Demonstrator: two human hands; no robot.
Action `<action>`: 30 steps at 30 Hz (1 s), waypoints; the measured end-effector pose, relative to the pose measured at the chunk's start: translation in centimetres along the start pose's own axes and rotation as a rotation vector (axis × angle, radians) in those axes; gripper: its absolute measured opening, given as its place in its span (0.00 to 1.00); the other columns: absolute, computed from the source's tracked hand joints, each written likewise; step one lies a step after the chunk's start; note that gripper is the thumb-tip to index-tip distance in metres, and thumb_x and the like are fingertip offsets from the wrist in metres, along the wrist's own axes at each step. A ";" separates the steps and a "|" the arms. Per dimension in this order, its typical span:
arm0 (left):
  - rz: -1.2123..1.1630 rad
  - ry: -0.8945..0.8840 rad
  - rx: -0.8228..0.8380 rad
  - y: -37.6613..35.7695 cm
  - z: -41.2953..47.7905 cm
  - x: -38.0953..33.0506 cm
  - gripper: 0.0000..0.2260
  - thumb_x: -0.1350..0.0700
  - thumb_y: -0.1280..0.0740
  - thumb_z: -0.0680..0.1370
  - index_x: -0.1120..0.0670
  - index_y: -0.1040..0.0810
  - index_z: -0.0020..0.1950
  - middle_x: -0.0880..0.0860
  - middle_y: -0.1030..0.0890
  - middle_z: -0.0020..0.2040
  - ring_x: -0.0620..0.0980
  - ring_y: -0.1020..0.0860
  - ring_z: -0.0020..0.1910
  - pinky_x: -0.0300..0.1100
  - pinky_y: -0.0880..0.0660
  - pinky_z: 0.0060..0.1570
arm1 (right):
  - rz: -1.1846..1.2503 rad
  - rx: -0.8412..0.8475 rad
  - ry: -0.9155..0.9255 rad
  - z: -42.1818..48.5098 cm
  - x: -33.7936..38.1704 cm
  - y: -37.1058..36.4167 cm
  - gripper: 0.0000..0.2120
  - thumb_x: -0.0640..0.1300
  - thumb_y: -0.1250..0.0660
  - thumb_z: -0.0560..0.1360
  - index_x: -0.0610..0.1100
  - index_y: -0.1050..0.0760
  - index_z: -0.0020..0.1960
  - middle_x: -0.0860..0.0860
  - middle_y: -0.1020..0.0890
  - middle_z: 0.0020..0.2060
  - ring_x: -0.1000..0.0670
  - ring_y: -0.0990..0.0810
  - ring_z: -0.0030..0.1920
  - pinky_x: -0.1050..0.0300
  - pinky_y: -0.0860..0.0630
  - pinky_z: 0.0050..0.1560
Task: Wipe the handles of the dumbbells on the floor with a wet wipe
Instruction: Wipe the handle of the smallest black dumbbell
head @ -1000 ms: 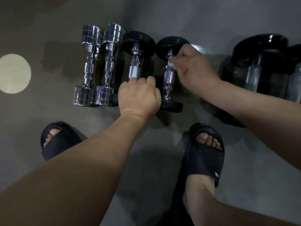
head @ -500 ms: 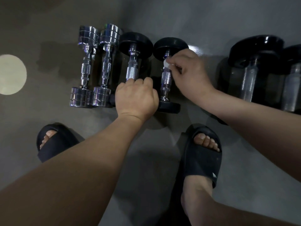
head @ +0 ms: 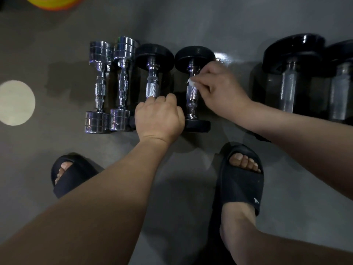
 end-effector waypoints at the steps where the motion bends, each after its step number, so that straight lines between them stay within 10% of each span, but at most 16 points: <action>1: -0.001 0.002 0.006 0.0 0.0 0.0 0.10 0.52 0.42 0.74 0.56 0.24 0.40 0.56 0.20 0.35 0.61 0.23 0.38 0.47 0.41 0.37 | 0.008 0.035 0.039 -0.6 0.3 0.0 0.07 0.38 0.30 0.78 0.37 0.15 0.52 0.42 0.21 0.44 0.46 0.21 0.42 0.57 0.25 0.44; 30: -0.004 -0.009 -0.033 -0.3 -0.2 0.1 0.12 0.52 0.45 0.74 0.57 0.25 0.39 0.58 0.20 0.35 0.63 0.23 0.37 0.48 0.40 0.36 | 0.145 0.347 0.095 -1.5 0.2 0.6 0.05 0.39 0.27 0.75 0.41 0.14 0.49 0.47 0.19 0.47 0.56 0.22 0.43 0.65 0.27 0.48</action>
Point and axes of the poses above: each hand's wrist, its own z-axis towards the middle knuckle, its own y-axis out of the back of the hand, x = y × z, the point moved 5 cm from there along z, towards the middle knuckle
